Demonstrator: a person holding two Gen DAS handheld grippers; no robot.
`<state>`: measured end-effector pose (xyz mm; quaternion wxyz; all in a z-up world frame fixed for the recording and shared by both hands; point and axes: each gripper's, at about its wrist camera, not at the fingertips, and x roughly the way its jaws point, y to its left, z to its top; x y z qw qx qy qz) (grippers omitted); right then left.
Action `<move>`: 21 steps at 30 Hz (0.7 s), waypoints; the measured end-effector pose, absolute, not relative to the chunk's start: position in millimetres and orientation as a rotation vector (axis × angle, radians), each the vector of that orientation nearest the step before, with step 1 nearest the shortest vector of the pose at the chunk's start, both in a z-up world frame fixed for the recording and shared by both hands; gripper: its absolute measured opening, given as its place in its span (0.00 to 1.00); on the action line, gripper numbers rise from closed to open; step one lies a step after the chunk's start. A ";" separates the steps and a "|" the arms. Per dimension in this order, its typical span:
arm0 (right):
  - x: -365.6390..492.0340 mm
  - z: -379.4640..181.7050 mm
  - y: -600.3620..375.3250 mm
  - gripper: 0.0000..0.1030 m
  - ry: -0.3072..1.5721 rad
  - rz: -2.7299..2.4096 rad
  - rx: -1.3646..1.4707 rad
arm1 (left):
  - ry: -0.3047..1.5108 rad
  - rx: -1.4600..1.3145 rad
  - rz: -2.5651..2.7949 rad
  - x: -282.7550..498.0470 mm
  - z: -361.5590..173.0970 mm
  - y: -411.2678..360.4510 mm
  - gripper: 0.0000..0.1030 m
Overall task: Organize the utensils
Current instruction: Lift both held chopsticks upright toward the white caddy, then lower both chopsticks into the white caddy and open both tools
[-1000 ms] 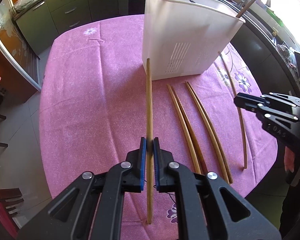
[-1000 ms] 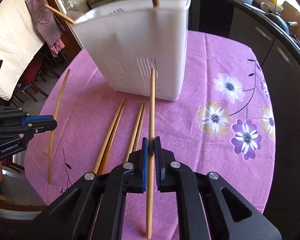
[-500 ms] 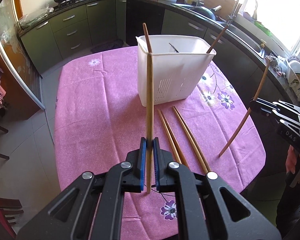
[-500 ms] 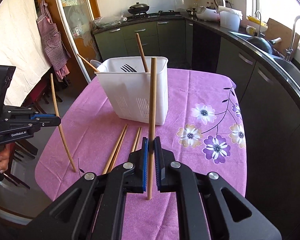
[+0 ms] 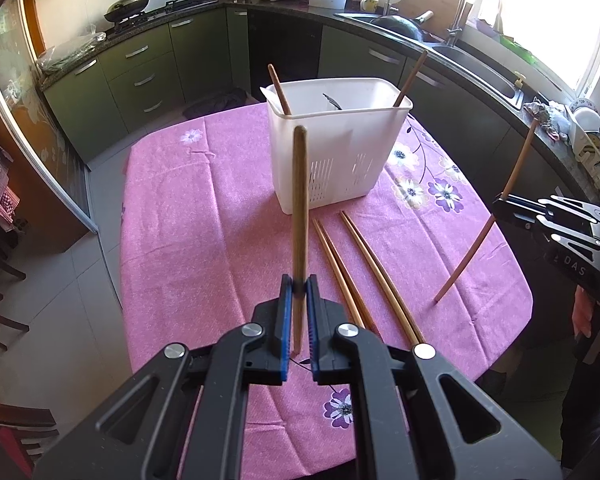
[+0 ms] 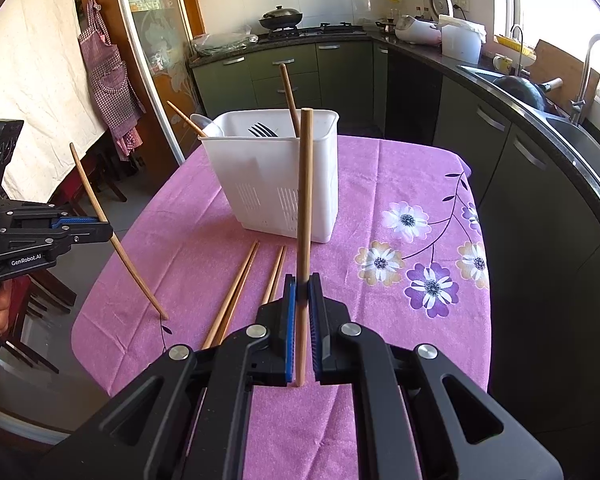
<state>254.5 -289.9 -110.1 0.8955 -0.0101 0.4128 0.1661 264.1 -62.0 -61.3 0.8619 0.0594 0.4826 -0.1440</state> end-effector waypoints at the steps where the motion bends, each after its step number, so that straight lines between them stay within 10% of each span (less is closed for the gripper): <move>1: 254.7 -110.0 -289.8 0.07 0.857 0.344 -0.021 | 1.012 0.124 -0.302 263.7 -61.2 -62.0 0.07; 21: 258.7 -90.1 -282.5 0.07 0.822 0.372 -0.017 | 1.011 0.124 -0.310 266.6 -55.7 -63.2 0.07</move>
